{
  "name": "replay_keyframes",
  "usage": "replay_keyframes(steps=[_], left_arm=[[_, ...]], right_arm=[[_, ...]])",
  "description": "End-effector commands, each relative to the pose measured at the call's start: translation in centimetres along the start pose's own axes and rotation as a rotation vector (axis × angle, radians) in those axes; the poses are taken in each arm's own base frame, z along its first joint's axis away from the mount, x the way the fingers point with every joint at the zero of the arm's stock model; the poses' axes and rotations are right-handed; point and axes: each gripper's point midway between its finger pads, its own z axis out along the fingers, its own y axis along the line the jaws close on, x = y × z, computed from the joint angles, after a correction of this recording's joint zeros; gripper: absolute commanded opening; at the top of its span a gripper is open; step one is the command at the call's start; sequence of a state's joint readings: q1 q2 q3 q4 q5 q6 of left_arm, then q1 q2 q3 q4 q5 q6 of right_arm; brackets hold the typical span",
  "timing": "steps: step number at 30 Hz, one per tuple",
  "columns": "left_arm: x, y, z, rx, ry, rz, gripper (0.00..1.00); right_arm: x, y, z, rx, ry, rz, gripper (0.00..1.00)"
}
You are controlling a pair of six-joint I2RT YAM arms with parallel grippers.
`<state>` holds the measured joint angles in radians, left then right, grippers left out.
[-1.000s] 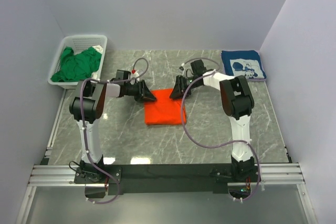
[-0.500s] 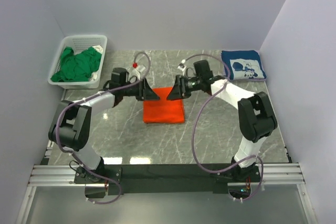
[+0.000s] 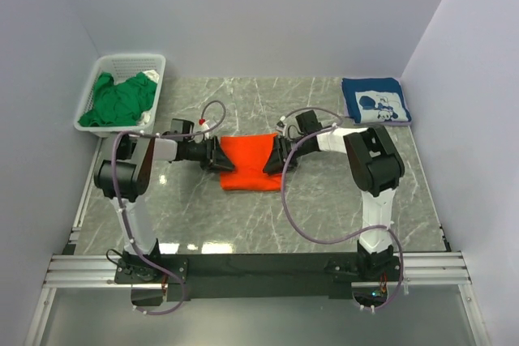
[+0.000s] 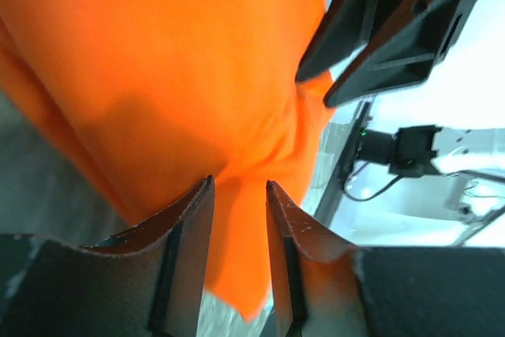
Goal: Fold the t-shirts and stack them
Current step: Fold the tshirt
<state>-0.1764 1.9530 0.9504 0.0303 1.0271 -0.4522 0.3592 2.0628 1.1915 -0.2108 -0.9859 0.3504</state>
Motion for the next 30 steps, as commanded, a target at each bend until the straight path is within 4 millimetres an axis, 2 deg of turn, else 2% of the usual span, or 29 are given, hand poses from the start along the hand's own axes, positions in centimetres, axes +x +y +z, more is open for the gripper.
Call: replay_keyframes(steps=[1,2,3,4,5,6,8,10,12,13,15,16,19,21,22,24,26,27,28,30], left_arm=[[0.5,-3.5,-2.3,0.026,-0.017,0.187,0.39],[0.9,-6.0,-3.0,0.072,-0.021,0.252,0.40],[1.3,-7.2,-3.2,0.088,-0.020,0.277,0.40],[2.3,-7.8,-3.2,0.097,-0.012,0.276,0.40],[2.9,-9.5,-3.1,0.116,-0.009,0.328,0.40],[3.4,-10.1,-3.0,0.123,-0.007,0.339,0.40],[4.6,-11.0,-2.1,0.149,0.006,0.338,0.40],[5.4,-10.2,-1.5,0.148,0.022,0.307,0.40],[5.7,-8.3,-0.5,0.126,0.045,0.250,0.40],[5.8,-7.7,-0.1,0.125,0.056,0.244,0.40],[6.5,-4.5,1.0,0.059,0.096,0.162,0.39],[6.7,-2.3,1.7,0.028,0.122,0.126,0.39],[6.0,2.4,1.5,-0.032,0.117,-0.044,0.38],[4.4,4.1,0.6,-0.060,0.077,-0.081,0.38],[4.9,4.5,0.3,-0.078,0.094,-0.114,0.38],[4.5,4.3,-0.3,-0.079,0.089,-0.123,0.38],[3.7,3.7,-1.2,-0.088,0.074,-0.078,0.39],[3.1,3.1,-1.6,-0.084,0.064,-0.049,0.39],[2.4,2.0,-2.3,-0.073,0.044,0.021,0.41],[1.9,-0.1,-3.3,-0.051,0.035,0.100,0.43]], right_arm=[[-0.5,3.7,-2.4,-0.005,-0.062,-0.144,0.44],[-0.6,6.0,-3.5,-0.030,-0.092,-0.200,0.44],[0.6,7.0,-3.3,-0.053,-0.079,-0.216,0.44],[0.6,8.6,-3.8,-0.076,-0.103,-0.259,0.44],[1.1,9.2,-3.7,-0.088,-0.098,-0.274,0.44],[2.2,9.8,-2.9,-0.101,-0.071,-0.287,0.44],[3.0,9.9,-2.0,-0.109,-0.044,-0.293,0.44],[3.7,8.9,-0.6,-0.114,0.000,-0.253,0.43],[3.8,8.0,0.2,-0.114,0.020,-0.219,0.43],[4.1,6.5,1.0,-0.099,0.044,-0.183,0.43],[4.3,4.7,1.8,-0.070,0.070,-0.142,0.42],[4.8,2.9,2.6,-0.046,0.098,-0.095,0.42],[4.8,-0.3,2.9,0.018,0.110,-0.009,0.41],[4.2,-1.9,2.2,0.054,0.093,0.026,0.41],[4.0,-2.3,1.9,0.069,0.086,0.034,0.41],[3.4,-2.5,1.0,0.084,0.071,0.036,0.41],[2.9,-1.2,0.0,0.080,0.057,-0.013,0.41],[3.3,-0.8,-0.4,0.082,0.070,-0.036,0.41],[3.0,0.6,-1.4,0.075,0.050,-0.085,0.41],[3.3,1.6,-2.6,0.083,0.036,-0.148,0.41]])
